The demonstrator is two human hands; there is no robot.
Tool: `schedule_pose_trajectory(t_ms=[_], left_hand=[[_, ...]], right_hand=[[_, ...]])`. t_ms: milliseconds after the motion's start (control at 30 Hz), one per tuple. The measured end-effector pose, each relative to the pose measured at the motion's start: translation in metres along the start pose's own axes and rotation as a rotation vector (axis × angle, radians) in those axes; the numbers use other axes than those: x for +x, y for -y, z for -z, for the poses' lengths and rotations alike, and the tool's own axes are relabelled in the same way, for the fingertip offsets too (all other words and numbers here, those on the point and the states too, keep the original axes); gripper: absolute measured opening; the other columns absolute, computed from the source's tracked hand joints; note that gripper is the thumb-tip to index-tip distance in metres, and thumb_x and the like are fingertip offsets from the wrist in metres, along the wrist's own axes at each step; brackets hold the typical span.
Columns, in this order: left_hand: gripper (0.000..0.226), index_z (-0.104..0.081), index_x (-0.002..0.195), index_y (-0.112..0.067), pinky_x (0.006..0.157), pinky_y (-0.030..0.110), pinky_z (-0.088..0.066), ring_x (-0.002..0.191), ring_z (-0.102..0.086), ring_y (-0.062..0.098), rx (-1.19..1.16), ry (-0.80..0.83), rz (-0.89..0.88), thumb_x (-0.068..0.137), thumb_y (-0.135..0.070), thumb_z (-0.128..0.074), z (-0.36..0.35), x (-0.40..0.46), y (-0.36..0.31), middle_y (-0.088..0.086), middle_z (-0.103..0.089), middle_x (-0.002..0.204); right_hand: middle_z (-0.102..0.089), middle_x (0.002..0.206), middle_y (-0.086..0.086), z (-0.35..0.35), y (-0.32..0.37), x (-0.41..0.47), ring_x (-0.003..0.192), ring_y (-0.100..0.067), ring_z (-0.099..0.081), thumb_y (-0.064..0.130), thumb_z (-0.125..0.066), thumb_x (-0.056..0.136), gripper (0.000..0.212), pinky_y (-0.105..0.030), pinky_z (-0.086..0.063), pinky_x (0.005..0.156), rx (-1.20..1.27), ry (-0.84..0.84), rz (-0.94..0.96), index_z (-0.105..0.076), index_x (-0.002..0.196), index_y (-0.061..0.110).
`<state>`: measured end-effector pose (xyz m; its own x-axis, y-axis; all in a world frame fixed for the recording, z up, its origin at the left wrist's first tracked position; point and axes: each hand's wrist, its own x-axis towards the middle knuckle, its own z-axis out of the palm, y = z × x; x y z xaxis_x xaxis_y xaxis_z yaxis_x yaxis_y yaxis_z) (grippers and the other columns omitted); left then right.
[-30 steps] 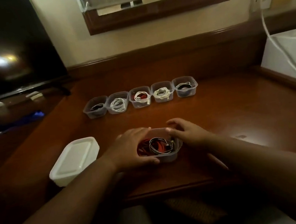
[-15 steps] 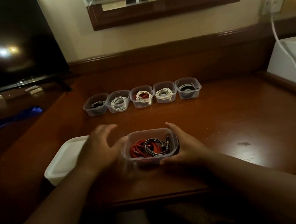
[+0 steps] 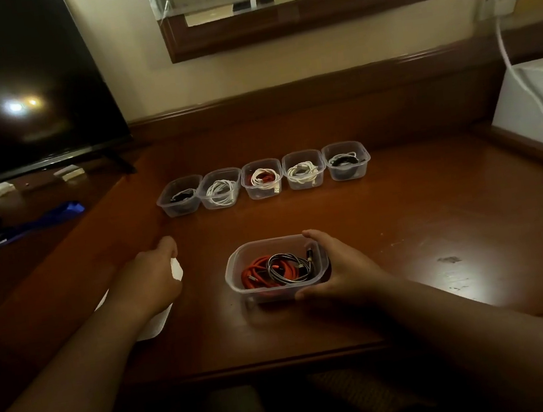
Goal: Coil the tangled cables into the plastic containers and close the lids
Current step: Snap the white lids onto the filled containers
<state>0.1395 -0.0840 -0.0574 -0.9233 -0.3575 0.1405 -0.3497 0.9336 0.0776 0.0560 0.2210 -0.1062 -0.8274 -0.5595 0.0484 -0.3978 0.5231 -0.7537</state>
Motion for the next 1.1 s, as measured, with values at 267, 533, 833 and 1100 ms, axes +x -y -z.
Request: schedule_pose_trajectory(t_ms=[267, 533, 833, 1100], left_hand=[[0.035, -0.039, 0.103, -0.019, 0.048, 0.027, -0.035, 0.066, -0.057, 0.019, 0.027, 0.002, -0.004, 0.082, -0.005, -0.063, 0.001, 0.006, -0.002, 0.001, -0.054, 0.077], [0.044, -0.042, 0.116, -0.019, 0.069, 0.032, -0.043, 0.093, -0.061, 0.030, -0.116, -0.075, -0.052, 0.081, -0.004, -0.063, 0.014, -0.003, -0.024, 0.009, -0.061, 0.107], [0.046, -0.063, 0.124, -0.027, 0.085, 0.022, -0.045, 0.106, -0.057, 0.011, -0.331, -0.111, -0.565, 0.081, -0.011, -0.062, -0.009, -0.041, -0.087, -0.009, -0.062, 0.116], [0.036, -0.070, 0.111, -0.029, 0.071, 0.002, -0.031, 0.095, -0.053, -0.001, -0.330, -0.008, -0.724, 0.078, -0.028, -0.056, -0.021, -0.037, -0.099, -0.014, -0.066, 0.103]], right_hand=[[-0.035, 0.157, 0.002, 0.000, -0.001, -0.002, 0.140, -0.019, -0.039, 0.047, -0.089, 0.063, 0.115, -0.038, -0.040, 0.112, -0.016, -0.007, -0.007, -0.020, 0.154, 0.032], [-0.035, 0.157, 0.001, -0.001, 0.000, 0.000, 0.140, -0.020, -0.039, 0.047, -0.089, 0.063, 0.118, -0.038, -0.039, 0.112, -0.027, 0.002, -0.009, -0.016, 0.155, 0.032], [-0.040, 0.155, 0.001, -0.001, -0.004, 0.001, 0.139, -0.019, -0.042, 0.041, -0.092, 0.060, 0.135, -0.038, -0.038, 0.113, 0.072, 0.014, -0.030, 0.003, 0.156, 0.035], [-0.034, 0.158, 0.008, -0.001, -0.006, 0.002, 0.142, -0.016, -0.037, 0.048, -0.088, 0.066, 0.126, -0.037, -0.036, 0.112, 0.069, 0.011, 0.002, -0.003, 0.157, 0.030]])
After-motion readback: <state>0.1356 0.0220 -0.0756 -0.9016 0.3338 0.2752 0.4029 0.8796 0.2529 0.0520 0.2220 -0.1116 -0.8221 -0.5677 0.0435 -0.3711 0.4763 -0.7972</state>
